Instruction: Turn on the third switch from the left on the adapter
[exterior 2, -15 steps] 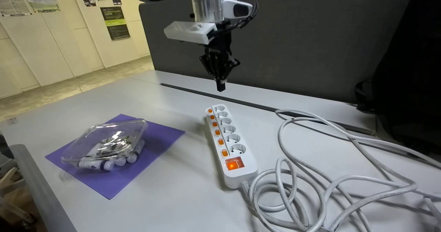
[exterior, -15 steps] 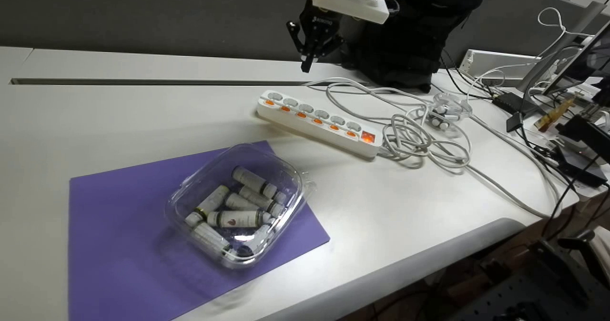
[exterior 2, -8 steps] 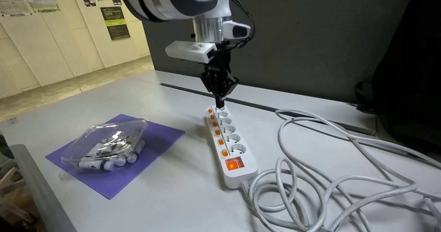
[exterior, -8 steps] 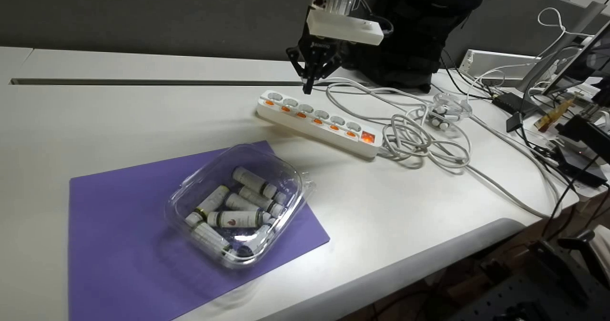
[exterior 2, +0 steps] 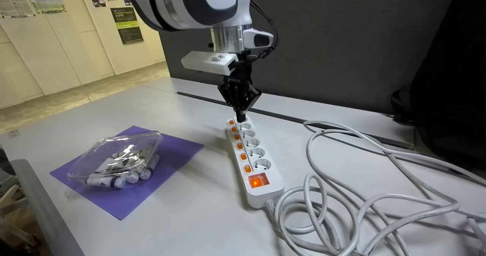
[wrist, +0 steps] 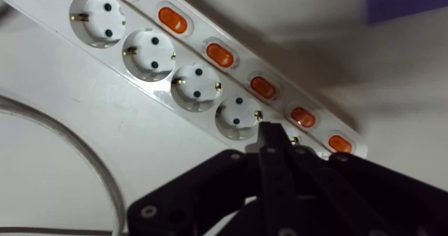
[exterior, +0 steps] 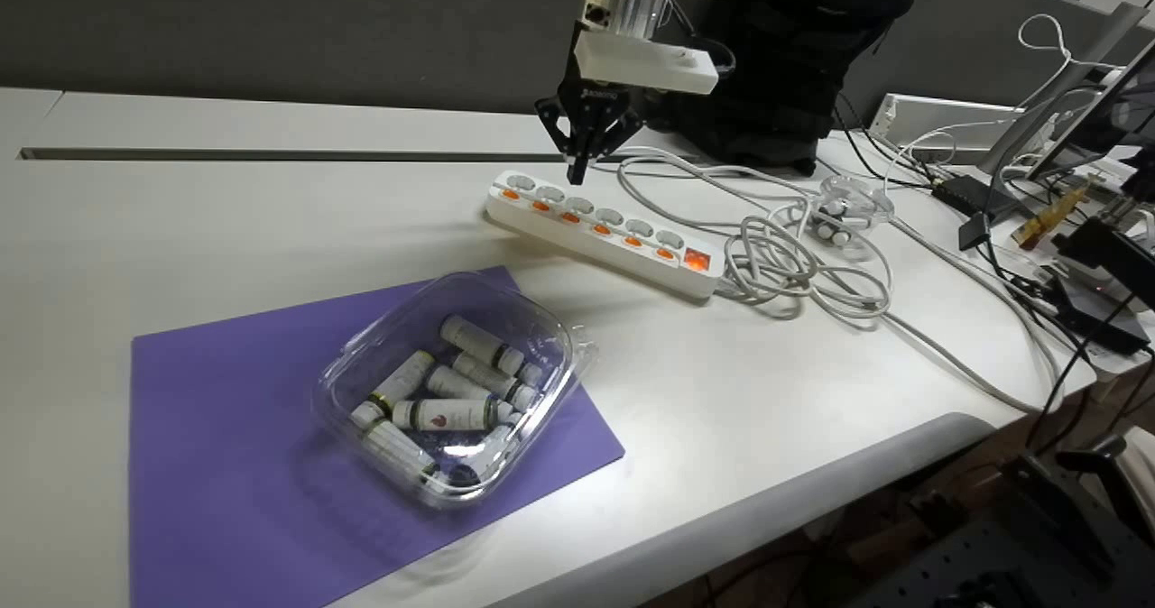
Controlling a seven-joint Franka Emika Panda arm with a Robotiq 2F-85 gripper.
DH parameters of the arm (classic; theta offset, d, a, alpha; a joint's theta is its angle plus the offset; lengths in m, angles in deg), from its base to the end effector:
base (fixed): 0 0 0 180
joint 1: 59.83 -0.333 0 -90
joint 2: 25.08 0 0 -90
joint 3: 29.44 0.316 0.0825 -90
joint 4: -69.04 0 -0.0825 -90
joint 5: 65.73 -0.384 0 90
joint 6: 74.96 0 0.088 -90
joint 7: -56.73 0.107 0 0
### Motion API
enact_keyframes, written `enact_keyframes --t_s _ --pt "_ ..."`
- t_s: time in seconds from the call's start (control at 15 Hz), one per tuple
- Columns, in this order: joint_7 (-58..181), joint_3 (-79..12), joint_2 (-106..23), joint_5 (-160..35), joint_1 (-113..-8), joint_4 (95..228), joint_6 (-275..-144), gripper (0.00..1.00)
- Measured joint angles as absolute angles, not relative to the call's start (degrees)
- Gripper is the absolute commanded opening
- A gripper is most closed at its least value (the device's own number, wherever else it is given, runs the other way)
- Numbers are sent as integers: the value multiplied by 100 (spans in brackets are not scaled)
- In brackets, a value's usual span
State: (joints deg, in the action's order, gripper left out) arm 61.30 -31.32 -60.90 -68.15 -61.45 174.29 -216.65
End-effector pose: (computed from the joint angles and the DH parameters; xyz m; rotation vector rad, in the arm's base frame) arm 0.6465 -0.0018 0.1882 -3.1291 0.1738 -0.0174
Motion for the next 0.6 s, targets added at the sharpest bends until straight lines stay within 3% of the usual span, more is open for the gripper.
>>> enact_keyframes --t_s 0.6 --pt "6047 -3121 -6381 -6677 -6283 17455 -21962 0"
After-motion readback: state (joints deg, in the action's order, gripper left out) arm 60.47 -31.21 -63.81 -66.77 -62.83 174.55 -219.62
